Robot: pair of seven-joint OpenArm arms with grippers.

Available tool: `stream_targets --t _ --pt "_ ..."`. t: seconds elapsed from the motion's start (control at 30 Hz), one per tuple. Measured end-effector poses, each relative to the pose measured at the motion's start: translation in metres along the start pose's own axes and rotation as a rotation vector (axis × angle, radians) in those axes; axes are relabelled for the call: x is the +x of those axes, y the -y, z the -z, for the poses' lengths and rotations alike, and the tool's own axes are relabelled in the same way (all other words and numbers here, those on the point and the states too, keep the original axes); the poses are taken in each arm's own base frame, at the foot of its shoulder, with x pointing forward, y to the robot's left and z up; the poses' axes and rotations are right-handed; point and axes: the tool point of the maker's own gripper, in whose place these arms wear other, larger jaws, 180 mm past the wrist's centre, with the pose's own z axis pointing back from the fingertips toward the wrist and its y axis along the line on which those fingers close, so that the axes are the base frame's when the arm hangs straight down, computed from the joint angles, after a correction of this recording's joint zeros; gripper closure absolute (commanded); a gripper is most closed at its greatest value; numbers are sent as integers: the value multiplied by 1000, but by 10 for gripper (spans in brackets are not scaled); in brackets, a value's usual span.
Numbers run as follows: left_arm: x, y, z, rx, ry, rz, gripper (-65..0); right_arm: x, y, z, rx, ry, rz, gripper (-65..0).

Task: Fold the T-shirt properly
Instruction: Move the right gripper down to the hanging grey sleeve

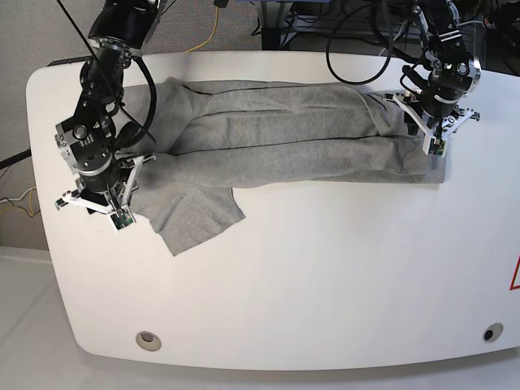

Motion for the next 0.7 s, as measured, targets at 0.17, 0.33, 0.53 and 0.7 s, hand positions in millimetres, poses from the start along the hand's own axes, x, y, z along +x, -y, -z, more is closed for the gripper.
stream_targets --t 0.17,0.33,0.53,0.7 --pt "-1 -2 0 7 -4 -1 -158 15 -8 12 36 2 -21 -244" --pt "-1 -2 0 7 -3 -2 -158 21 -10 23 60 -2 -18 -417" --pt "-1 -1 0 6 -2 -1 -158 26 -19 40 99 -28 -39 -452" --pt "-1 -1 0 6 -3 -1 -158 46 -34 55 165 45 -31 -452"
